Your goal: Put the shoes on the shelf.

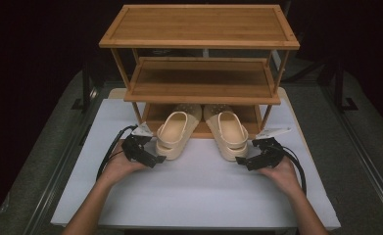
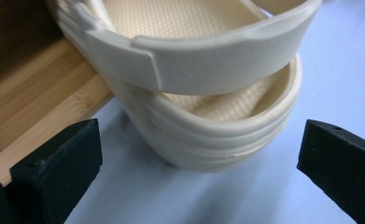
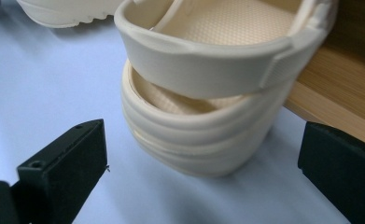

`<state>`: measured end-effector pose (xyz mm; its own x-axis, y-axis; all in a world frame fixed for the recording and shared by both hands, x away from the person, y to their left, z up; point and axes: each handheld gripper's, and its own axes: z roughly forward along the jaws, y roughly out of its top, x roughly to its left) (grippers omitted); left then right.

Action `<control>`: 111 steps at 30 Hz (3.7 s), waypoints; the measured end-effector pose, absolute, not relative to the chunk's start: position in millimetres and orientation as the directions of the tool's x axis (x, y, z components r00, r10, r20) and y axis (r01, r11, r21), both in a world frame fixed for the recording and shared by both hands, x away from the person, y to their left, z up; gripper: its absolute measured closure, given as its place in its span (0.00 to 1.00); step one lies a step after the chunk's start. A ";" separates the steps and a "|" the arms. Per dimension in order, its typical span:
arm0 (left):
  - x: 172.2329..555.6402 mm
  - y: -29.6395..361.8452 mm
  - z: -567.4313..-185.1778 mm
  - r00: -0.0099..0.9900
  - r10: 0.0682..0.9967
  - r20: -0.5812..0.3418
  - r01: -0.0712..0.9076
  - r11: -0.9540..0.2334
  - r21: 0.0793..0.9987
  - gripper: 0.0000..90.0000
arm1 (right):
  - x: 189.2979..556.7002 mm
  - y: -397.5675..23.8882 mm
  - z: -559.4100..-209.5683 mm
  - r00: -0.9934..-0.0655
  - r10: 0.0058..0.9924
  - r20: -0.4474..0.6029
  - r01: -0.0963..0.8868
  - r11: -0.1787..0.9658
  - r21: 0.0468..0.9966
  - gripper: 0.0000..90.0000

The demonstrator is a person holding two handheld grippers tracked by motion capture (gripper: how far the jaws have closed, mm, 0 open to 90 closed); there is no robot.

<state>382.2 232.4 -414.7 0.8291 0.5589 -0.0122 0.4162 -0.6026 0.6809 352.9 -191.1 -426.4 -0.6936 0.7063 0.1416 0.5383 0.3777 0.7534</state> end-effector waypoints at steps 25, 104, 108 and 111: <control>386.3 197.6 -430.9 0.856 0.517 0.007 0.379 -0.636 0.672 0.07 | 365.5 -164.8 -436.4 -0.724 0.678 0.131 0.525 0.418 0.742 0.06; 417.4 196.9 -416.8 0.810 0.584 0.052 0.389 -0.602 0.697 0.13 | 390.4 -145.2 -429.9 -0.649 0.758 0.060 0.500 0.365 0.785 0.09; 397.5 211.7 -412.6 0.808 0.586 0.060 0.382 -0.598 0.705 0.13 | 371.6 -158.2 -427.6 -0.647 0.761 0.048 0.502 0.377 0.778 0.04; 380.6 222.9 -412.1 0.804 0.591 0.062 0.385 -0.597 0.704 0.12 | 357.0 -170.2 -428.3 -0.644 0.764 0.038 0.501 0.383 0.776 0.03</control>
<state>380.6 222.9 -412.1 0.8040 0.5914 0.0621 0.3846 -0.5969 0.7041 357.0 -170.2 -428.3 -0.6439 0.7642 0.0382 0.5006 0.3830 0.7764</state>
